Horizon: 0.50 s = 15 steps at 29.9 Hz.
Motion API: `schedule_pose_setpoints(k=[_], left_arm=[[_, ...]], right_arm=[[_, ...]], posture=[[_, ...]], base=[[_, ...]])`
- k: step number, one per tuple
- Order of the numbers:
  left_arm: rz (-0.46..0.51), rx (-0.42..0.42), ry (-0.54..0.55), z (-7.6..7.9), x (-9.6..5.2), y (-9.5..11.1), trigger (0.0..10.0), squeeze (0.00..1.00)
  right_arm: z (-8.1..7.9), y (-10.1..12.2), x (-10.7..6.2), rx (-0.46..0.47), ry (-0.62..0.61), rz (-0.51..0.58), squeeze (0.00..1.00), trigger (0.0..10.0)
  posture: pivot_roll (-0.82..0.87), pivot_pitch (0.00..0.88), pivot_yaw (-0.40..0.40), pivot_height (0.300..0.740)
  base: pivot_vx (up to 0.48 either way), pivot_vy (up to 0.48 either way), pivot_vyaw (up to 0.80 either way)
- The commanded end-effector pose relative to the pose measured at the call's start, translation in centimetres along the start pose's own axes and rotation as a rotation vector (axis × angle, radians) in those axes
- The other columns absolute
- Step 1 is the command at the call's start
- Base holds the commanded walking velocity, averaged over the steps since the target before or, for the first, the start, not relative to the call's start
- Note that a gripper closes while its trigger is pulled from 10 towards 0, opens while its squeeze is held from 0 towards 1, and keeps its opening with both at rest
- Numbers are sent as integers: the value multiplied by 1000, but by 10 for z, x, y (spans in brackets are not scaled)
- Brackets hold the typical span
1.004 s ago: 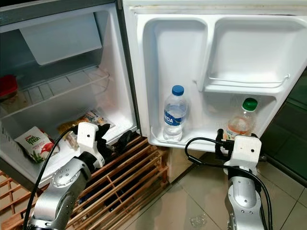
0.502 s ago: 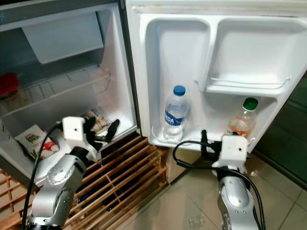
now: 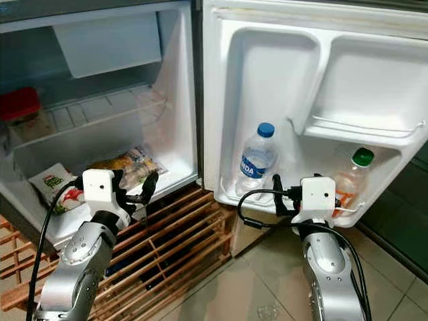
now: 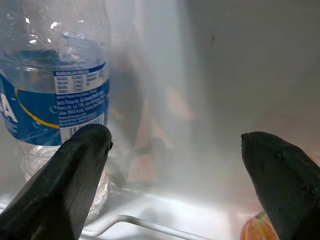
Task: Restocking fridge
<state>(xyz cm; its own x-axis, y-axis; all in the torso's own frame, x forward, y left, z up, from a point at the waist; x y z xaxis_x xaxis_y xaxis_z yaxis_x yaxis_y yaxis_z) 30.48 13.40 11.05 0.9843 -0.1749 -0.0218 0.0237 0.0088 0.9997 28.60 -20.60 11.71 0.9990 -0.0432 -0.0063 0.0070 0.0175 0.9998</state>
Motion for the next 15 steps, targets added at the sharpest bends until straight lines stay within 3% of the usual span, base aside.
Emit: schedule_pose_setpoints(k=[1,15], left_arm=[[9,10,0,1,0,4,10000,0],[9,10,0,1,0,4,10000,0]], right_arm=[[1,-2,1,9,-1,-12,43,10000],[1,-2,1,9,-1,-12,43,10000]], posture=[[-214,0,3,735],[-214,0,3,735]], base=[[0,0,0],[0,0,0]])
Point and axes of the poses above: a point about 5 cm out from each wrist's last joint towards the gripper, its own x axis pointing out of the wrist towards the gripper, its own y axis along the axis of the wrist's last joint, z = x × y, the point moved 3 cm from there along x, pointing out of the wrist towards the gripper, and after that the axes turned 6 degrees about x, right-handed, at the moved point
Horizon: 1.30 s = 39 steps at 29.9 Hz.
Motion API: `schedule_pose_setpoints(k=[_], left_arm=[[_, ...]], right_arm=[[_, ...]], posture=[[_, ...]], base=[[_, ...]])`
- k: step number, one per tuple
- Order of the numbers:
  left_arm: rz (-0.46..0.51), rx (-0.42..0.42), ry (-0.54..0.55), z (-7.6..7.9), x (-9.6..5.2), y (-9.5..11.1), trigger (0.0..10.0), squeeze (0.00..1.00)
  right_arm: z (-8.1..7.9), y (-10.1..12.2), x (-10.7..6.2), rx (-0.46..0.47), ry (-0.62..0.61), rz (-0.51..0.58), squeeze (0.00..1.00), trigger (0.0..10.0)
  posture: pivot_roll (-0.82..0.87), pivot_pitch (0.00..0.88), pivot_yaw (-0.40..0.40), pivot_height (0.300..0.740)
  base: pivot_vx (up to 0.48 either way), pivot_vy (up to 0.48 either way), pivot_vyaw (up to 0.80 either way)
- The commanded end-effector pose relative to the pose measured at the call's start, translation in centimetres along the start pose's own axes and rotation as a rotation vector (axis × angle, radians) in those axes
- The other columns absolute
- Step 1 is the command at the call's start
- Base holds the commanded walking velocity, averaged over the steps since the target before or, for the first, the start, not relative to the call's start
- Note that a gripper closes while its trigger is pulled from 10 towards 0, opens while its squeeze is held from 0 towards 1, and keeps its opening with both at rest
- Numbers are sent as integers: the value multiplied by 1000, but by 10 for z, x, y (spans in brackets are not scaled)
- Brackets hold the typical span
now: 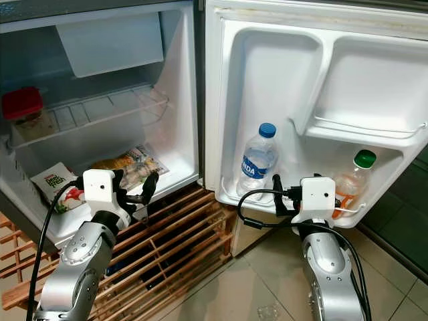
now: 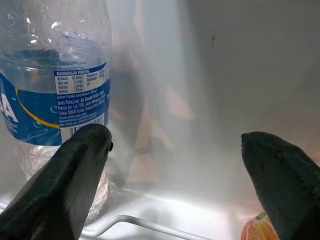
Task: Restocking fridge
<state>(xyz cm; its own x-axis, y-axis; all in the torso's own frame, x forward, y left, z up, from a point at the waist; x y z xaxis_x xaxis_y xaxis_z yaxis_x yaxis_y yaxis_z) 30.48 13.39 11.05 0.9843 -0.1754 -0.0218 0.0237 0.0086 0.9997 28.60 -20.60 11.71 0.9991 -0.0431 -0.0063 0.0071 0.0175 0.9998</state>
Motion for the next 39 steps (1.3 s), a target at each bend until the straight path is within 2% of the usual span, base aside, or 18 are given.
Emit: schedule_pose_setpoints(k=[1,10,11,12,13,15,26,28,33,35,39], left_arm=[[9,10,1,0,0,4,10000,0],[9,10,1,0,0,4,10000,0],[2,11,-7,2,-2,3,10000,0],[7,14,-63,6,1,8,10000,0],[17,6,-97,9,3,12,10000,0],[34,15,-113,9,5,16,10000,0],[25,7,-91,5,7,13,10000,0],[33,29,-98,6,7,14,10000,0],[32,14,-104,10,9,14,10000,0],[35,45,-115,12,10,16,10000,0],[34,53,-116,12,10,16,10000,0]], right_arm=[[1,-2,1,9,-1,-12,43,10000],[1,-2,1,9,-1,-12,43,10000],[2,-5,3,8,1,-22,51,10000],[-8,-13,18,78,10,-47,43,10000],[-17,-17,29,131,21,-63,39,10000],[-28,-20,40,177,36,-76,39,10000],[-29,-19,46,188,26,-57,35,10000],[-29,-19,47,186,27,-55,39,10000],[-28,-17,46,179,29,-45,35,10000],[-28,-16,47,178,28,-37,35,10000],[-28,-16,46,181,24,-33,35,10000]], posture=[[-214,0,3,735],[-214,0,3,735],[0,0,0,740],[-121,0,-13,740],[-120,0,-10,740],[-121,0,-9,740],[-126,0,-1,740],[-130,0,-1,740],[-134,0,0,740],[-134,0,4,740],[-136,0,10,740]], base=[[0,0,0],[0,0,0],[0,0,0],[0,0,0],[0,0,0],[0,0,0],[0,0,0],[0,0,0],[0,0,0],[0,0,0],[0,0,0]])
Point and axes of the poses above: a point about 5 cm out from each wrist's last joint towards the gripper, its own x axis pointing out of the wrist towards the gripper, its own y axis along the axis of the wrist's last joint, z = x × y, the point moved 3 cm from there along x, pointing out of the wrist towards the gripper, and after that the axes turned 6 degrees about x, right-handed, at the moved point
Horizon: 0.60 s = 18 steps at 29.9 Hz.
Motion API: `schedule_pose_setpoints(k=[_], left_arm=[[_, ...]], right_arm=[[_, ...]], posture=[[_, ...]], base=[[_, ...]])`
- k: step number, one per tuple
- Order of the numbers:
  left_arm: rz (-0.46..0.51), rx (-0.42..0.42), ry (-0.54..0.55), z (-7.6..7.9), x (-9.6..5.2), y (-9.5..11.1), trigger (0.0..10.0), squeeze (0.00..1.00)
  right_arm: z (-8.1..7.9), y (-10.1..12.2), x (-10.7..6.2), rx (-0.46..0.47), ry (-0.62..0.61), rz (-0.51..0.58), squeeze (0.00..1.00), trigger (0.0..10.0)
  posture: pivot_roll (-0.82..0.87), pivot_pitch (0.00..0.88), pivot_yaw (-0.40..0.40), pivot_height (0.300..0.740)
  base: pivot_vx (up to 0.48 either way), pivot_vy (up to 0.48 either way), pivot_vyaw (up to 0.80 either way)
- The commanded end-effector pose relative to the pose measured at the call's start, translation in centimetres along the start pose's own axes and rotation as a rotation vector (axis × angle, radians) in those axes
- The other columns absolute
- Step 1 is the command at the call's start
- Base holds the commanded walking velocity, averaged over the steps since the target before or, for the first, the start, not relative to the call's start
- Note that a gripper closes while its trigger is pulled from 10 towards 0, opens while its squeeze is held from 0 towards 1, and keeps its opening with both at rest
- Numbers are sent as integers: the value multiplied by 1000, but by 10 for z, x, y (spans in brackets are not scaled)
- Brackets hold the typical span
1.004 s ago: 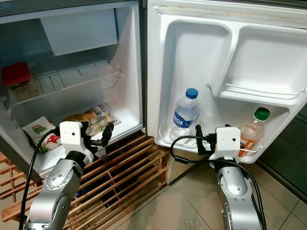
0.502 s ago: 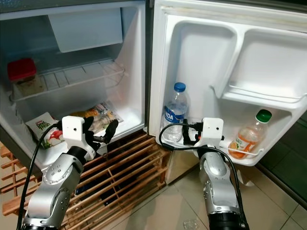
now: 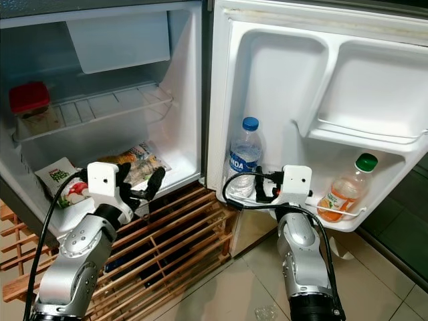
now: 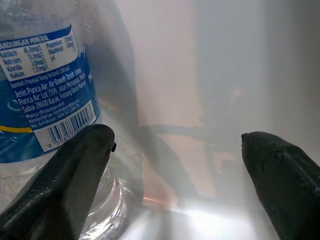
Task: Restocking fridge
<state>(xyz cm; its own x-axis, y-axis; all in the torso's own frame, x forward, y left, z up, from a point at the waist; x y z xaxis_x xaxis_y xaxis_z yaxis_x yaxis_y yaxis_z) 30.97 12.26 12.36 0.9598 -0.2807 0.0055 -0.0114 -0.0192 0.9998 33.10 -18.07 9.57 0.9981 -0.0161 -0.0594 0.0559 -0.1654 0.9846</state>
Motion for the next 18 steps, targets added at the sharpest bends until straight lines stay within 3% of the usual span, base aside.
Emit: schedule_pose_setpoints(k=[1,10,18], left_arm=[[5,20,-8,1,4,3,10000,0],[-2,20,0,1,6,2,10000,0],[-3,12,4,1,6,2,10000,0]], right_arm=[[-1,5,2,0,2,21,35,10000],[0,5,2,0,-4,25,35,10000],[0,5,3,-4,-1,23,31,10000]], posture=[[-136,0,10,740],[-139,0,12,740],[-140,0,12,740]], base=[[0,0,0],[0,0,0],[-254,0,0]])
Point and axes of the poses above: a point about 5 cm out from each wrist's last joint towards the gripper, its own x axis pointing out of the wrist towards the gripper, its own y axis along the axis of the wrist's last joint, z = x × y, the point moved 3 cm from there along x, pointing out of the wrist towards the gripper, and after that the axes turned 6 degrees about x, right-handed, at the moved point
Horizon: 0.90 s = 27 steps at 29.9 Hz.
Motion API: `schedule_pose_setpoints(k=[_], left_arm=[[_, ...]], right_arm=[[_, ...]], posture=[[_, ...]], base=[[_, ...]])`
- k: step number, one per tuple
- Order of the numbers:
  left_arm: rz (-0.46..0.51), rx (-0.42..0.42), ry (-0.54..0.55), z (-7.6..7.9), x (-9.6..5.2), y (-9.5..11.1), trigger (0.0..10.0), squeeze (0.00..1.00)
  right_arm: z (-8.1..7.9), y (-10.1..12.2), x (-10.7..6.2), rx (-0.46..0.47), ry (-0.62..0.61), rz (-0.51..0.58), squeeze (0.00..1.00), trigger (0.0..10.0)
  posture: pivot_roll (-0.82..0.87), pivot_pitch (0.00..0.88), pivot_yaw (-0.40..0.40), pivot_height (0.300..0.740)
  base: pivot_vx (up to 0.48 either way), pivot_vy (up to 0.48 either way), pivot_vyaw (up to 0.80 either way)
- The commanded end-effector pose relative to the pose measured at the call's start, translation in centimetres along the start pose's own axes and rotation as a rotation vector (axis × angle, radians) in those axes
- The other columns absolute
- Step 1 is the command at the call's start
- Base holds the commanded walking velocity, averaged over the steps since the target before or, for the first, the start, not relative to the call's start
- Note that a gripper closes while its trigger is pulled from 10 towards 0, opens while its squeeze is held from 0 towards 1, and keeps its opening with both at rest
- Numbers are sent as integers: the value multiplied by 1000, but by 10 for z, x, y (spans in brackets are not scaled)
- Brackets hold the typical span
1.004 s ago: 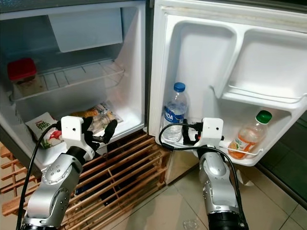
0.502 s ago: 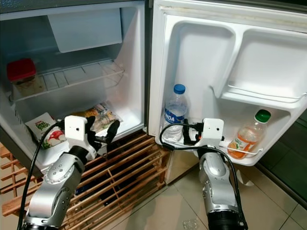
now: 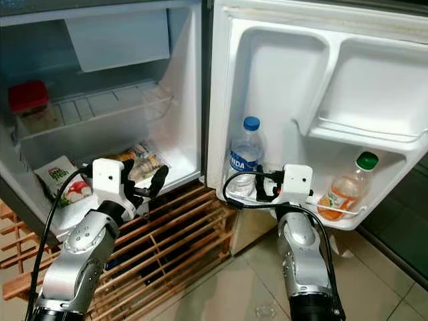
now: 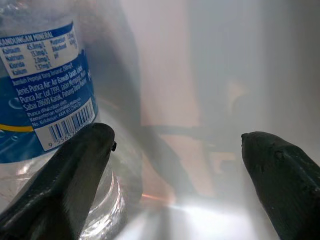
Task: Restocking fridge
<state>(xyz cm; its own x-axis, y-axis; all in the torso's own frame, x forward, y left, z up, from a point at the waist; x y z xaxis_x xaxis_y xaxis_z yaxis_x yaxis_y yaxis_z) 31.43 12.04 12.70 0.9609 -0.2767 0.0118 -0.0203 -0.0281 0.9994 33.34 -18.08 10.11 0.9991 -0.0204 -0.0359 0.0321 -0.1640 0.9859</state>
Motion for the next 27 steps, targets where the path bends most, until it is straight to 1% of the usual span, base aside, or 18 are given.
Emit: schedule_pose_setpoints(k=[1,6,9,13,15,22,25,27], left_arm=[[-8,0,-1,1,1,-1,10000,0],[-8,-3,0,1,1,-1,10000,0],[-1,-10,10,0,1,-1,10000,0],[4,5,8,1,1,0,10000,0],[26,-22,-12,2,-2,2,10000,0],[30,-41,-36,5,-3,2,10000,0],[22,-41,-34,6,-3,2,10000,0],[26,-44,-39,7,-4,2,10000,0]], right_arm=[[1,-1,0,-4,-1,-2,31,10000],[0,-1,0,-6,-2,-2,35,10000],[1,-1,0,-10,-1,-2,39,10000],[1,-1,-1,-21,5,-2,35,10000],[4,-3,-3,-44,9,-7,27,10000],[12,-6,-5,-50,-9,-19,27,10000],[9,-9,-8,-85,22,-28,31,10000],[8,-13,-12,-70,34,-42,35,10000]], posture=[[-140,0,12,740],[-141,0,12,740],[-143,0,12,740],[-144,0,11,740],[-146,0,11,740],[-152,0,15,740],[-157,0,22,740],[-159,0,25,740]], base=[[-251,0,0],[-252,0,0],[0,0,0],[0,0,0],[0,0,0],[0,-477,0],[0,-480,0],[0,-480,216]])
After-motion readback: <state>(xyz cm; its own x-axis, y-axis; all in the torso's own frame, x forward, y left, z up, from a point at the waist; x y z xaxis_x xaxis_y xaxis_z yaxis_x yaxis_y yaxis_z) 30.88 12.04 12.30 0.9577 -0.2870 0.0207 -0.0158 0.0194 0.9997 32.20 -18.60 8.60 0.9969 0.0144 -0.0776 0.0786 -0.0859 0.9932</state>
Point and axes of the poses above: a point about 5 cm out from each wrist's last joint towards the gripper, its own x axis pointing out of the wrist towards the gripper, its own y axis along the axis of the wrist's last joint, z = x × y, the point moved 3 cm from there along x, pointing out of the wrist towards the gripper, and after that the axes turned 6 degrees about x, right-handed, at the moved point
